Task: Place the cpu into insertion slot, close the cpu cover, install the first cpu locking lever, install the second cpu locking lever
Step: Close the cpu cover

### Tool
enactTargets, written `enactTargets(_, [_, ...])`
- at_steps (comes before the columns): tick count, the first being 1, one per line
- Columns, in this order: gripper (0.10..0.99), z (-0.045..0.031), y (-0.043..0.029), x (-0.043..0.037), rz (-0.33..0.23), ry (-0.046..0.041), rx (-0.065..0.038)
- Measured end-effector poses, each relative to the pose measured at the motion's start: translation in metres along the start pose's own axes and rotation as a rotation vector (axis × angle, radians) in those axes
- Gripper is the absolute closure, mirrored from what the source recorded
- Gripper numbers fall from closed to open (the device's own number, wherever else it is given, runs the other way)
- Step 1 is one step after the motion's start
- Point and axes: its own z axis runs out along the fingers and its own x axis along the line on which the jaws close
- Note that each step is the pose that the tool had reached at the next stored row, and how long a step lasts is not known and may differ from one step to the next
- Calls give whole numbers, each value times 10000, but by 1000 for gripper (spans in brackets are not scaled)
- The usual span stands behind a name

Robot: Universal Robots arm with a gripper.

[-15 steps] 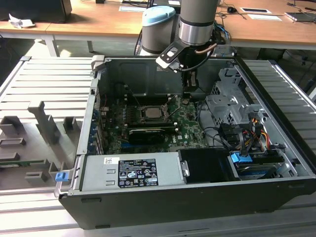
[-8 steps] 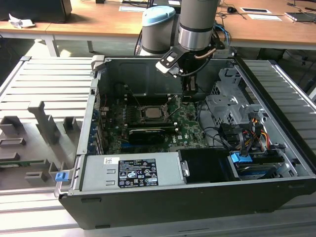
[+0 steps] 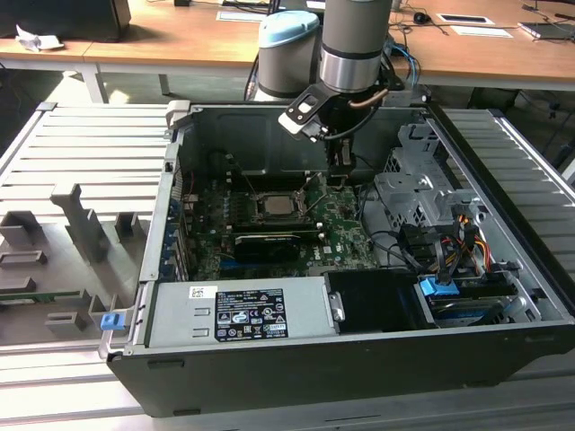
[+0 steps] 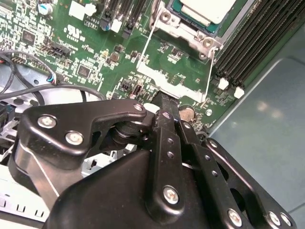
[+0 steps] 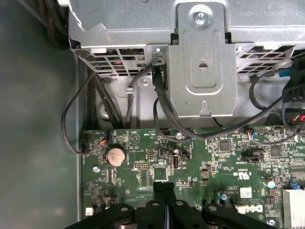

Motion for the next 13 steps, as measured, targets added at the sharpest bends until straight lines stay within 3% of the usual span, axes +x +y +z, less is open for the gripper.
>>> enactTargets(7, [980,-8,-125,-4,1,-1,0])
enactTargets(13, [980,-9,-161,-5,0,-1,1])
